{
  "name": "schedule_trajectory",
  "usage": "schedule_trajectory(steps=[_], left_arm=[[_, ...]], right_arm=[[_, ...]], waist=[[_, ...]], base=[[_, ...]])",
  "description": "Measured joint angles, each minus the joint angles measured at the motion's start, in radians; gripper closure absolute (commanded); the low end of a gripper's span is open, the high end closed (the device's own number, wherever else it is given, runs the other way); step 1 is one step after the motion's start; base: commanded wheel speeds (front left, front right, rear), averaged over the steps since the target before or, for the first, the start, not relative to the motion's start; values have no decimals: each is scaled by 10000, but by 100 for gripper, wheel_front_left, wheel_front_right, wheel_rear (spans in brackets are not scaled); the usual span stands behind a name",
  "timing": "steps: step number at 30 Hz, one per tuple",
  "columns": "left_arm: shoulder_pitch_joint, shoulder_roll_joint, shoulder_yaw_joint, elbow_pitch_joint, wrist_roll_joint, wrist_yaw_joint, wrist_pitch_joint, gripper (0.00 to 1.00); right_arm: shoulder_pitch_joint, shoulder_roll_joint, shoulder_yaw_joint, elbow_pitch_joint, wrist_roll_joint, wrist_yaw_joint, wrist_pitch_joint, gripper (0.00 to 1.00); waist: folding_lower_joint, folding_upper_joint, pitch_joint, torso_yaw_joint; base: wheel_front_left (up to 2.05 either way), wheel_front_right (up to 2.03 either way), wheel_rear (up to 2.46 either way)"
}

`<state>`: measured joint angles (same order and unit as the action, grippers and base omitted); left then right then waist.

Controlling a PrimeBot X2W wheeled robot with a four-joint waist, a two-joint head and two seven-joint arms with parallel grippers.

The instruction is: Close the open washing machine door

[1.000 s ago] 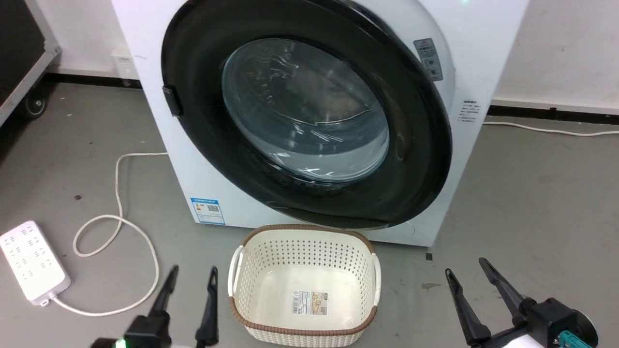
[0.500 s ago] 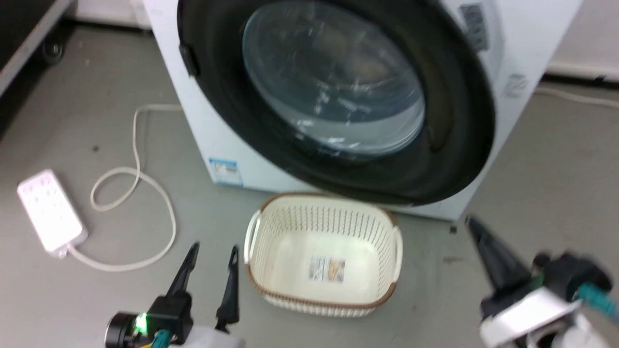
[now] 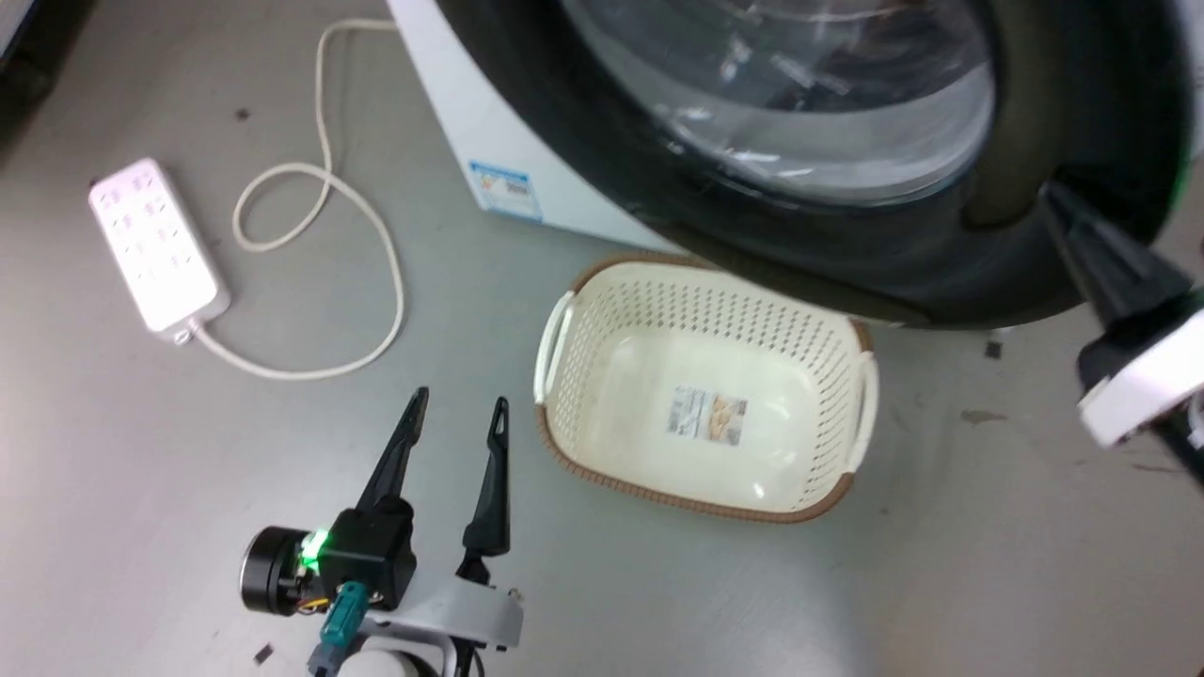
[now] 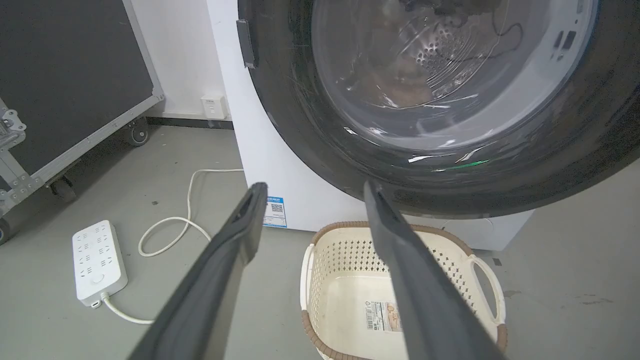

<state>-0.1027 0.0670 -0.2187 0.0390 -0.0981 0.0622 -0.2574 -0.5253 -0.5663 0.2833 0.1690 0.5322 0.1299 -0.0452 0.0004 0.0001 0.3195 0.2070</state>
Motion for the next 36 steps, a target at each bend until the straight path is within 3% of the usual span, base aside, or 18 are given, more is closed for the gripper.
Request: schedule_trajectory(steps=[11, 19, 28, 29, 30, 36], left_arm=[[-366, -132, -209, -67, -6, 159, 0, 0], [-584, -146, -314, -12, -8, 268, 0, 0], [-597, -151, -219, 107, -17, 263, 0, 0], [-594, -153, -184, 134, -21, 249, 0, 0], [-592, -157, -146, 148, -36, 230, 0, 0], [-284, -142, 161, 462, -199, 44, 0, 0]], right_arm=[[-2538, -529, 56, 2311, 1852, 25, 562, 100], [-3887, -17, -232, 4257, 1923, 121, 531, 100], [-4143, 240, 226, 4999, 1996, 104, -115, 100], [-4094, 222, 313, 4993, 1992, 100, -316, 57], [-4007, 201, 397, 4974, 1973, 90, -539, 0], [-2551, 217, 1053, 4573, 1659, 15, -1647, 0]], waist=[[-1, 0, 848, 430], [-4, 0, 1000, 442], [-3, 0, 606, 274], [-4, 0, 503, 246], [-4, 0, 391, 215], [-4, 0, -545, -49]], base=[[0, 0, 0], [0, 0, 0], [0, 0, 0], [0, 0, 0], [0, 0, 0], [0, 0, 0]])
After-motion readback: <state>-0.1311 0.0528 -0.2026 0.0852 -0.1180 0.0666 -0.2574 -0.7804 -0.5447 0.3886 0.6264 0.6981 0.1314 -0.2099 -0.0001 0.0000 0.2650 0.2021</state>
